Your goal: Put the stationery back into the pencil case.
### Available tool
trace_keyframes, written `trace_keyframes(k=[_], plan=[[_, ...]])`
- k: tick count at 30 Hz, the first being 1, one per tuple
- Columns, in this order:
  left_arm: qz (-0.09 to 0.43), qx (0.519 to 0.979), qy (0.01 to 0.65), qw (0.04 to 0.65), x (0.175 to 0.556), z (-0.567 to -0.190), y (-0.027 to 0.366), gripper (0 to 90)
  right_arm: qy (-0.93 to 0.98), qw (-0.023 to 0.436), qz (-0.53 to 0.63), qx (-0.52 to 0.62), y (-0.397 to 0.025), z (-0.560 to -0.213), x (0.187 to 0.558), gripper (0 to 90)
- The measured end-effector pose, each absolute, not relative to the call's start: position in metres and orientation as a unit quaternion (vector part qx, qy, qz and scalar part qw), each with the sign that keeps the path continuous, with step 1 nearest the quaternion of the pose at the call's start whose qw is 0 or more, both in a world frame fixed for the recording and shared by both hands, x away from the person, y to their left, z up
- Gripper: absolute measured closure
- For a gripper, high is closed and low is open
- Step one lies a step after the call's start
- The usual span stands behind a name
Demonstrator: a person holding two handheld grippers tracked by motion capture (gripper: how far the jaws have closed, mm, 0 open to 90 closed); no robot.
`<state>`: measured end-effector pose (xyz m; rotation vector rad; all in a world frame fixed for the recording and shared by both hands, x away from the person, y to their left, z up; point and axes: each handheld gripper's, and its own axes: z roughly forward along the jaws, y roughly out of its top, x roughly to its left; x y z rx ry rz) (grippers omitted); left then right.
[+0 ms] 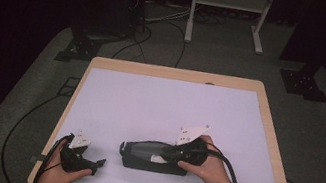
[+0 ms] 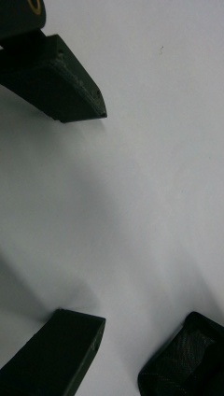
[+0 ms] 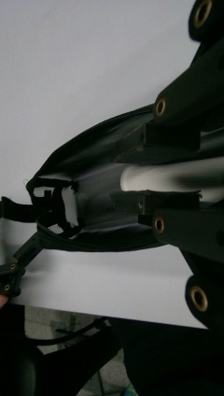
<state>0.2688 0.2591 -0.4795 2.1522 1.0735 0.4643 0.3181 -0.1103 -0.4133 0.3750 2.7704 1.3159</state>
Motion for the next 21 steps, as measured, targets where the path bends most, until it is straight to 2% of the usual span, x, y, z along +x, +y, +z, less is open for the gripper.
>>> trace_keyframes(k=[8, 14, 19, 21], plan=[[0.178, 0.825, 0.414, 0.34, 0.269, -0.48, 0.259, 1.7, 0.892, 0.03, 0.433, 0.127, -0.113, -0.411, 0.317, 74.7], [0.178, 0.826, 0.414, 0.34, 0.269, -0.48, 0.259, 1.7, 0.883, 0.036, 0.444, 0.149, -0.124, -0.406, 0.318, 71.1], [0.178, 0.825, 0.414, 0.341, 0.269, -0.48, 0.259, 1.7, 0.876, 0.047, 0.451, 0.166, -0.135, -0.405, 0.321, 64.2], [0.178, 0.826, 0.413, 0.34, 0.269, -0.48, 0.259, 1.7, 0.868, 0.059, 0.457, 0.183, -0.145, -0.405, 0.323, 54.4]])
